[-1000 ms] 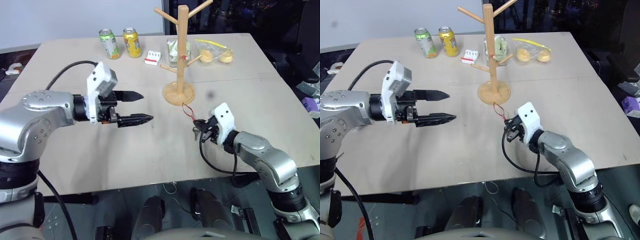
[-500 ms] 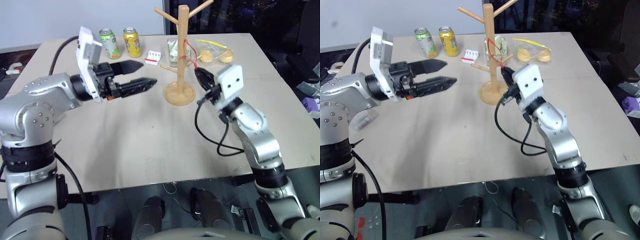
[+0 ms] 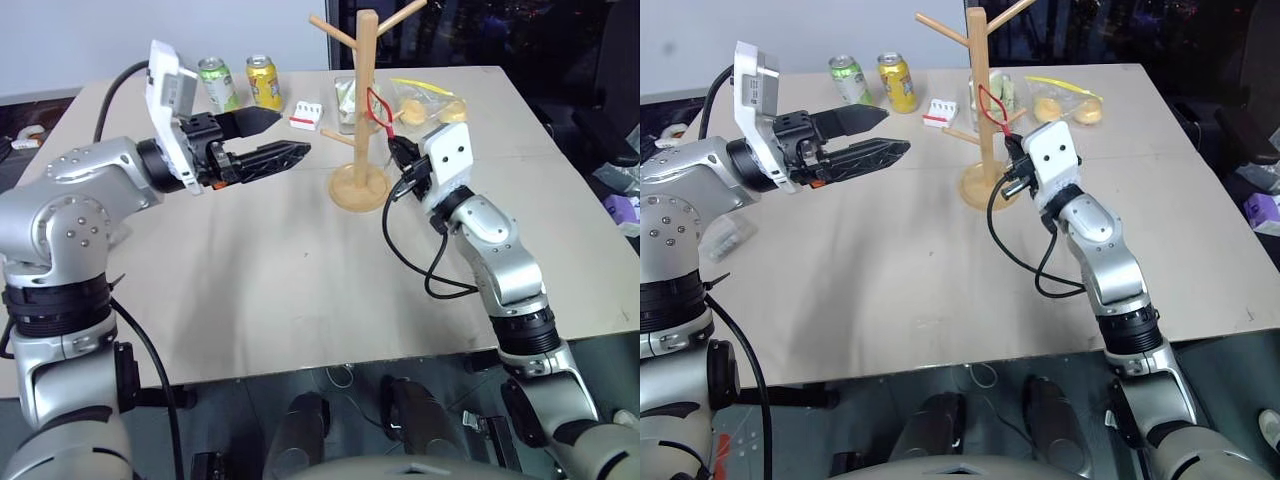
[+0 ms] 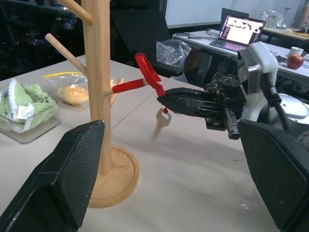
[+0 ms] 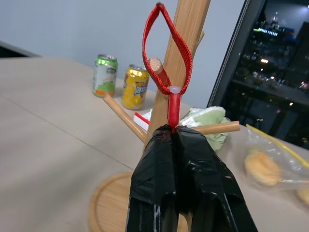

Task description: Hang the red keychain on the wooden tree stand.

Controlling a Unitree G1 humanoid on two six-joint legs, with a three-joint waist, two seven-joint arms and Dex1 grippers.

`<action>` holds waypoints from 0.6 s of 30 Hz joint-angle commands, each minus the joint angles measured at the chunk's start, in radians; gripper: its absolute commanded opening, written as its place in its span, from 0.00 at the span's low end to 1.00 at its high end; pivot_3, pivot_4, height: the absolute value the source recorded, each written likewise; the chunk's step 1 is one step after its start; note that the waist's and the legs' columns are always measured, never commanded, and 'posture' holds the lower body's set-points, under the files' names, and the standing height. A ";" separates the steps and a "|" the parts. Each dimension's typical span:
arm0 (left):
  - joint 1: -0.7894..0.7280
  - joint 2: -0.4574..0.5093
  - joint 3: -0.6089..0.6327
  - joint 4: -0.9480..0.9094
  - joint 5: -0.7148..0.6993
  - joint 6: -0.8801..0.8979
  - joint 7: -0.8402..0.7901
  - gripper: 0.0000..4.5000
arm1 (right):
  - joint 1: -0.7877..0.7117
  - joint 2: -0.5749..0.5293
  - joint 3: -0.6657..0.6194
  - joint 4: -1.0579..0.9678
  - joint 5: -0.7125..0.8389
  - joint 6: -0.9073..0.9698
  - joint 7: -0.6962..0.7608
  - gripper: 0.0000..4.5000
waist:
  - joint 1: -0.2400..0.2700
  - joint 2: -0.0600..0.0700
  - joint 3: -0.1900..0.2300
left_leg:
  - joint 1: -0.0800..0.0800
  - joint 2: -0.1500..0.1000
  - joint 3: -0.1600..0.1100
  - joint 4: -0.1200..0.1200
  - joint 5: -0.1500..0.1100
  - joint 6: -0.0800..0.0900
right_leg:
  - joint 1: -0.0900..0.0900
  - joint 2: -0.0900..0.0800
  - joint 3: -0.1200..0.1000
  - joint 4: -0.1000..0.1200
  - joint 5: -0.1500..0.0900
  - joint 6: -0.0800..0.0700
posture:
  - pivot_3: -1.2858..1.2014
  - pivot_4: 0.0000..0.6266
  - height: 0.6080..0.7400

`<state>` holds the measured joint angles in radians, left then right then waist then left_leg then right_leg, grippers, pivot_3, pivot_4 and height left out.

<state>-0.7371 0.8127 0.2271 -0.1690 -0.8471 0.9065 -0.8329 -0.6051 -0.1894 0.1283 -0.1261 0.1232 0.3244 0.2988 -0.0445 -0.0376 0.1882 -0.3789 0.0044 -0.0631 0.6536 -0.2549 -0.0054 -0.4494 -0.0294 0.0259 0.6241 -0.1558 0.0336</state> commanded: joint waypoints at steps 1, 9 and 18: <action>-0.005 0.012 0.024 -0.037 -0.006 -0.018 -0.004 1.00 | 0.006 -0.001 -0.021 -0.075 0.010 0.024 0.000 0.01 | 0.001 0.000 0.000 | 0.000 0.000 0.000 0.000 0.000 0.000 | 0.000 0.000 0.000 0.000 0.000 0.000 | 0.52 0.24 1.00; -0.013 0.010 0.011 -0.035 0.005 -0.026 -0.009 1.00 | -0.012 -0.004 -0.006 -0.057 -0.013 0.094 -0.003 0.01 | 0.000 0.000 0.000 | 0.000 0.000 0.000 0.000 0.000 0.000 | 0.000 0.000 0.000 0.000 0.000 0.000 | 0.52 0.24 1.00; -0.009 0.020 0.009 -0.034 0.030 -0.039 -0.005 1.00 | -0.036 0.005 -0.013 -0.047 -0.010 0.148 0.007 0.21 | 0.000 0.000 0.000 | 0.000 0.000 0.000 0.000 0.000 0.000 | 0.000 0.000 0.000 0.000 0.000 0.000 | 0.52 0.24 1.00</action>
<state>-0.7357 0.8146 0.2254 -0.1787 -0.8236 0.8891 -0.8330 -0.6195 -0.1839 0.1306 -0.1457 0.1053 0.4743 0.2997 -0.0442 -0.0376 0.1882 -0.3790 0.0041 -0.0631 0.6537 -0.2549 -0.0055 -0.4494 -0.0297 0.0259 0.6240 -0.1558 0.0336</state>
